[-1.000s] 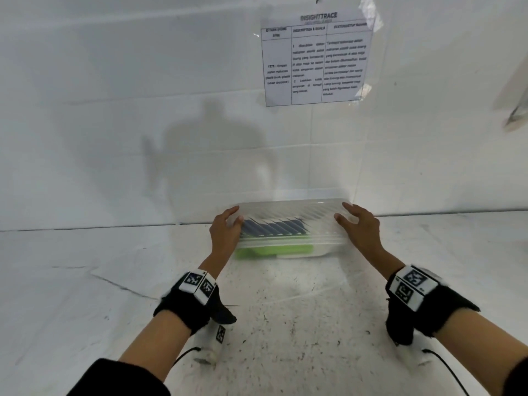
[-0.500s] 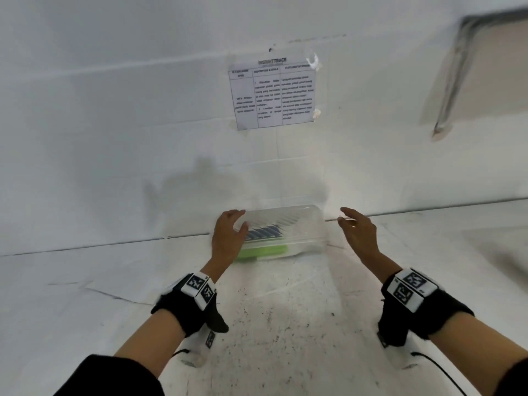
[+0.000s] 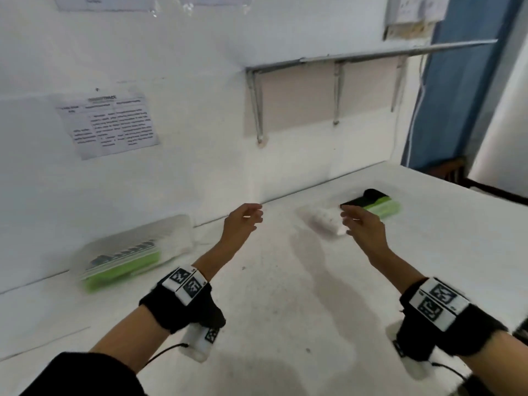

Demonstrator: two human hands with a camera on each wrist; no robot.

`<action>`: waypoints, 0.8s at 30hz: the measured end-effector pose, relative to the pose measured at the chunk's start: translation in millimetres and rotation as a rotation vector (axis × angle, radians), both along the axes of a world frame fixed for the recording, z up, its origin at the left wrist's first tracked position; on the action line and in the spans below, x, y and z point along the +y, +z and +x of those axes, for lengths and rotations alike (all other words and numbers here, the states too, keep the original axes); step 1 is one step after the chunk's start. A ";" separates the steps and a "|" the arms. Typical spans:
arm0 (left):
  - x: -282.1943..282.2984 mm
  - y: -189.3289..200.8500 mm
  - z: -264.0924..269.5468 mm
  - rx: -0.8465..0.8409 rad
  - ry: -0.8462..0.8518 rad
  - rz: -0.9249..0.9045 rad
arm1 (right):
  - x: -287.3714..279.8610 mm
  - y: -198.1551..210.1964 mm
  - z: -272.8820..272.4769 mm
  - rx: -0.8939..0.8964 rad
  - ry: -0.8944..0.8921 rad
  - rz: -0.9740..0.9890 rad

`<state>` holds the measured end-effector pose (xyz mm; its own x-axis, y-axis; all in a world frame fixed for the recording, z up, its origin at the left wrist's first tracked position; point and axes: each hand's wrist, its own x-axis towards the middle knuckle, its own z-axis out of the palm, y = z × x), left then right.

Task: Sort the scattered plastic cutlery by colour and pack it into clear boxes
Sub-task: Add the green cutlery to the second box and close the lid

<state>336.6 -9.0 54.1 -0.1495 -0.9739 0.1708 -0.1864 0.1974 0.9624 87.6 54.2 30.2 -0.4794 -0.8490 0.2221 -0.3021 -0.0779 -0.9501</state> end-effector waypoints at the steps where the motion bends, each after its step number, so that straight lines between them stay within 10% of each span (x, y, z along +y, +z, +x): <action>1: 5.9 0.8 -19.3 0.004 -0.029 0.002 | 12.6 -0.9 -20.1 0.011 -0.025 0.012; 12: 30.9 -39.7 -139.5 -0.026 -0.041 0.045 | 86.8 -9.6 -172.6 0.038 -0.052 0.148; 24: -40.7 -61.0 -188.0 -0.124 0.185 0.096 | 1.8 -23.2 -249.2 0.099 0.017 0.169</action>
